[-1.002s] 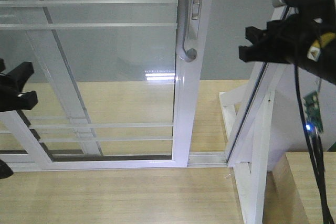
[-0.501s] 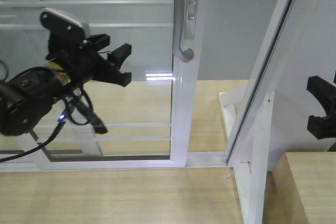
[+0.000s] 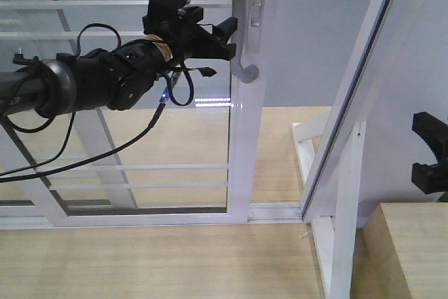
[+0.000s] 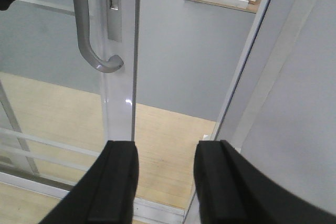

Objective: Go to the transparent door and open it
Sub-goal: 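Reach the left gripper to the grey handle and close on it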

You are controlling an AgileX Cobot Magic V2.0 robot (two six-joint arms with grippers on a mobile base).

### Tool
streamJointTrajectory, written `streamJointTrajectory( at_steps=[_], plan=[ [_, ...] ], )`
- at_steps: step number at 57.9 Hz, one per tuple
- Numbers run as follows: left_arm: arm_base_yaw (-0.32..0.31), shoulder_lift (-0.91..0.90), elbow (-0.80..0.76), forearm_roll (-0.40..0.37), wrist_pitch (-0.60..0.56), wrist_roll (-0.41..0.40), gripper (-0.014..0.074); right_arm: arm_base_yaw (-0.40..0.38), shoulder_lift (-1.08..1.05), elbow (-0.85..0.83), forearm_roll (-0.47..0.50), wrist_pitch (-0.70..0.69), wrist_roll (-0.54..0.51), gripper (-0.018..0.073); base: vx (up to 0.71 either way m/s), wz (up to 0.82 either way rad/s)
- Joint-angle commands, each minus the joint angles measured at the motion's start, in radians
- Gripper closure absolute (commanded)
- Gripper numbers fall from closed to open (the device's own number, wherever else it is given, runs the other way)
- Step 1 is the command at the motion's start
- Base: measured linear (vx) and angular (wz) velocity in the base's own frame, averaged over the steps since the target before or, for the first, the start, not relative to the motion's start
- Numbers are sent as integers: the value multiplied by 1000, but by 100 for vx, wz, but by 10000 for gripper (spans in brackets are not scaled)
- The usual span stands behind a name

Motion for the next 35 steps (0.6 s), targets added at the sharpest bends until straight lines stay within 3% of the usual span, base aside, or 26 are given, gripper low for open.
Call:
streamJointTrajectory(
  at_steps=[1,23,35],
  plan=[
    [-18,-29,-87,48,-64,-43,27,-7,1,-29,-21,-69,-7,221,0,0],
    [-28,109,-305,47,41,-51,31,-7,1,-29,-56,-65,-6,221,0,0],
    [-27,123,-320,41,68,-48,59,-7,1,-29,-56,-65,-6,221,0,0]
  ],
)
